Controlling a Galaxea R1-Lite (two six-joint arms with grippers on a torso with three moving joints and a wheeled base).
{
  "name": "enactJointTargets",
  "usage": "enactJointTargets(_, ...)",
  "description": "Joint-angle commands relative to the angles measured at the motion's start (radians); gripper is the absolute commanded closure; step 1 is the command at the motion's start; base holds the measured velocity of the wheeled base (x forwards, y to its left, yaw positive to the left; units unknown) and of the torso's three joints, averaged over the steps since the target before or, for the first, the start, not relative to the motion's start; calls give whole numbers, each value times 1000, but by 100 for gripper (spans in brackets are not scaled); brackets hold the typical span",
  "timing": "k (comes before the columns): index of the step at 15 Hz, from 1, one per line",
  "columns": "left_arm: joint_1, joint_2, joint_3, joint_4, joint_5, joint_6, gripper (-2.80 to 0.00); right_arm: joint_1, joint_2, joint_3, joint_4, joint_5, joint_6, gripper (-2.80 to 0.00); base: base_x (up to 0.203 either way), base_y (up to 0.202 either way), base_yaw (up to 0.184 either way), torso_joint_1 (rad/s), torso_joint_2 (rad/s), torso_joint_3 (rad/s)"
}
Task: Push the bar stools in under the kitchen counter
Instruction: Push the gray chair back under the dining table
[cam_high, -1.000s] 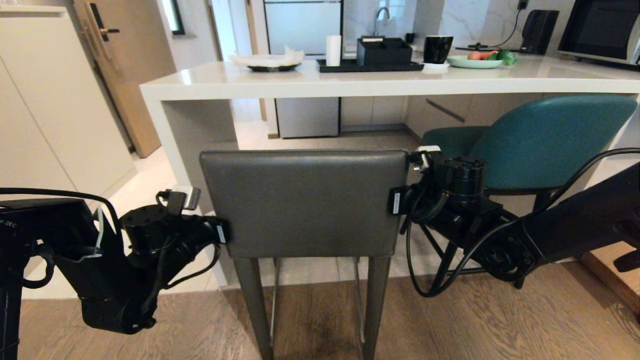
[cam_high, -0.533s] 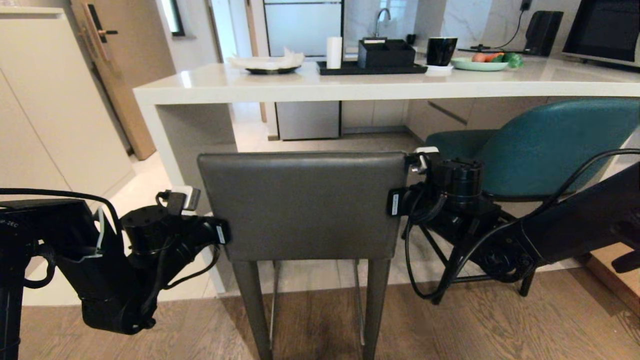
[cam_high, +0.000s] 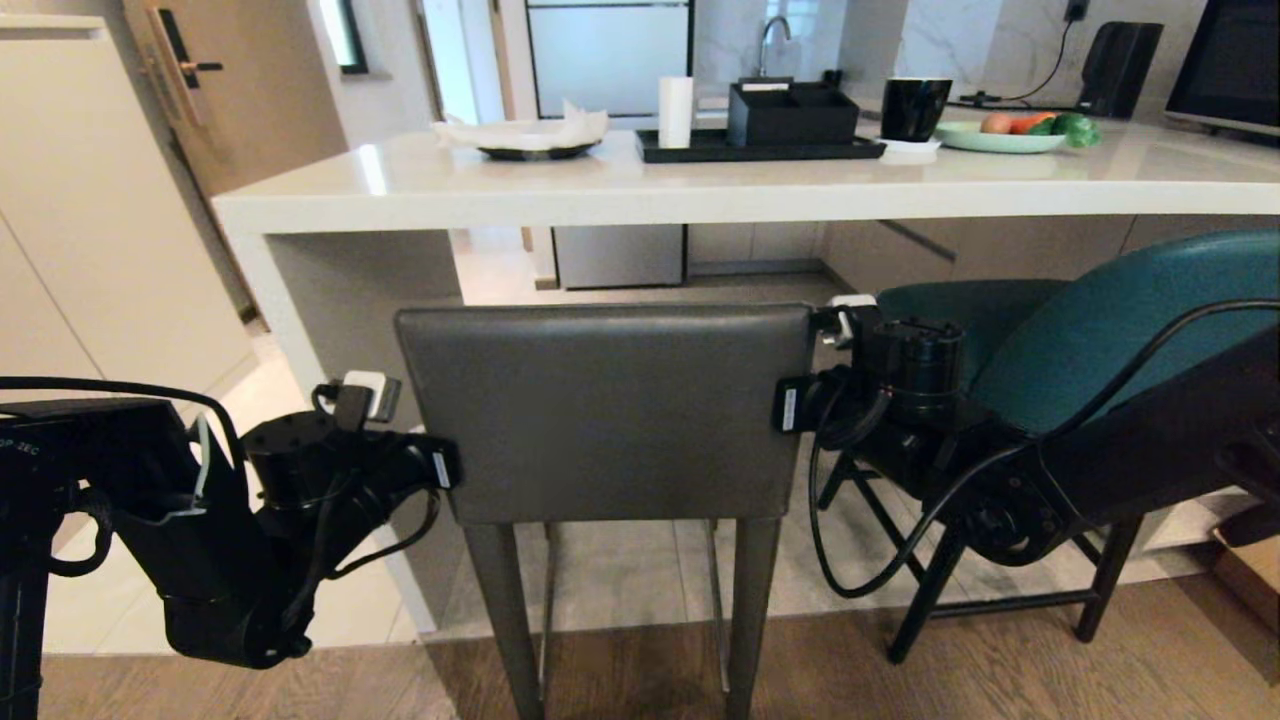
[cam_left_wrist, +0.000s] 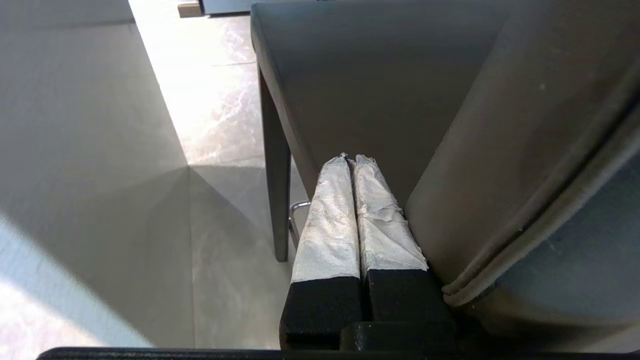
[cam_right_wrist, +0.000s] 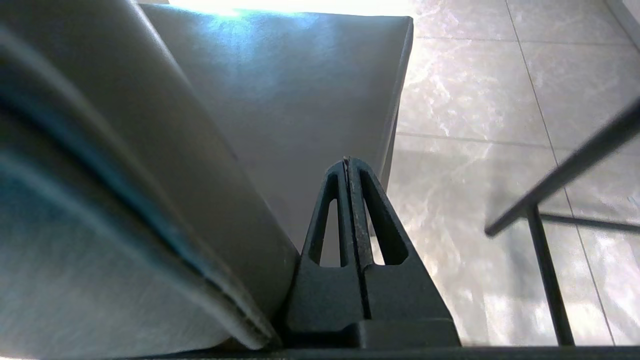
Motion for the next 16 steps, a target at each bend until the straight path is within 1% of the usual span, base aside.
enactJointTargets(1, 0, 1, 1, -8, -1, -1, 0, 1, 6, 1, -3, -1, 0, 0, 188, 0, 2, 4, 0, 0)
enactJointTargets(12, -4, -14, 19, -8, 4, -1, 0, 1, -8, 20, -6, -2, 2, 0, 190, 0, 2, 2, 1, 4)
enactJointTargets(14, -3, -19, 39, -8, 9, 0, 0, 2, -10, 22, -7, -3, 2, 0, 120, 0, 2, 1, 2, 1)
enactJointTargets(16, -2, -45, 71, -8, 12, 1, 0, 2, -8, 22, -7, -3, 3, 0, 0, 0, 0, 0, 0, 0)
